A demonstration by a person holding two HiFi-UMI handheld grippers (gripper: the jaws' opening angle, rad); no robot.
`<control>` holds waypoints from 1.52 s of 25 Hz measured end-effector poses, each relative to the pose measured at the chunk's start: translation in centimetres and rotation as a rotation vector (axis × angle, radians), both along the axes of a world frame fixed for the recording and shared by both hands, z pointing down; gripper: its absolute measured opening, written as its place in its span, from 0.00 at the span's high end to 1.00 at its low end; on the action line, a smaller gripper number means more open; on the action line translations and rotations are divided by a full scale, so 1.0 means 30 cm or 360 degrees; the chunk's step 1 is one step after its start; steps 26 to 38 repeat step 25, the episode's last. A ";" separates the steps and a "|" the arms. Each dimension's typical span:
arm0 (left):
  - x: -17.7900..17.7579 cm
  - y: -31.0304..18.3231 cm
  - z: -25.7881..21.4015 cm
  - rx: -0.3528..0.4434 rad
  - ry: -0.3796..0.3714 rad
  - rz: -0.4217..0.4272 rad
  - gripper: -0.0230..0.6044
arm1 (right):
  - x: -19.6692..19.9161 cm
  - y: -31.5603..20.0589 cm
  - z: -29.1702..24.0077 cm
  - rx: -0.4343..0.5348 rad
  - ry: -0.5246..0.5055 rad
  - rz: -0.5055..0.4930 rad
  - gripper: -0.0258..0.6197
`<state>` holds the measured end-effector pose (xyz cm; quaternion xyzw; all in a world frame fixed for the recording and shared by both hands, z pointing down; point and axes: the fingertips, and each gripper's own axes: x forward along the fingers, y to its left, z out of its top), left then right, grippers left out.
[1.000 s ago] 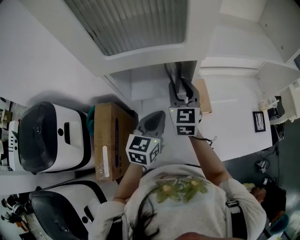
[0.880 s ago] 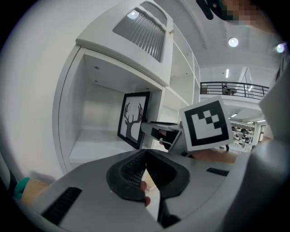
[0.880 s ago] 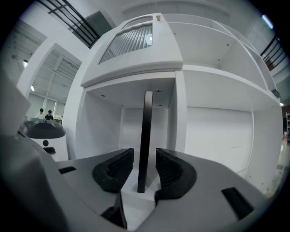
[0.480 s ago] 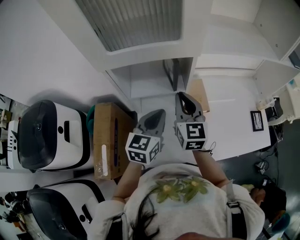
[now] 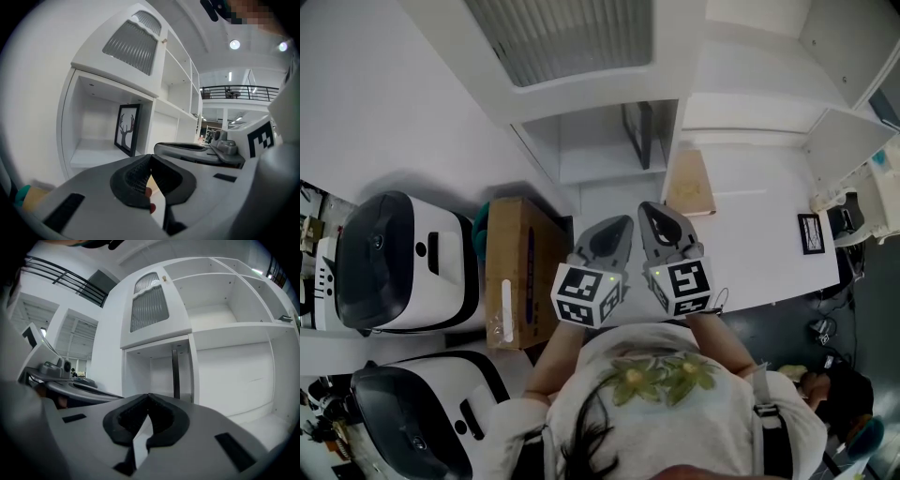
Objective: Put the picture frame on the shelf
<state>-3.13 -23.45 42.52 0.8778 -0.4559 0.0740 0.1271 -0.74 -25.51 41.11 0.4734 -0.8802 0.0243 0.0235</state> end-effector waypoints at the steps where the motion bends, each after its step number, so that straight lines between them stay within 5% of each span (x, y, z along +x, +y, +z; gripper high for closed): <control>1: 0.004 0.008 -0.002 0.0003 0.0001 0.0002 0.92 | 0.004 0.009 0.003 -0.0002 0.0004 0.0002 0.91; 38: -0.005 0.043 -0.005 0.0030 -0.0013 -0.0013 0.92 | 0.007 0.050 0.022 -0.0064 0.0031 0.0021 0.91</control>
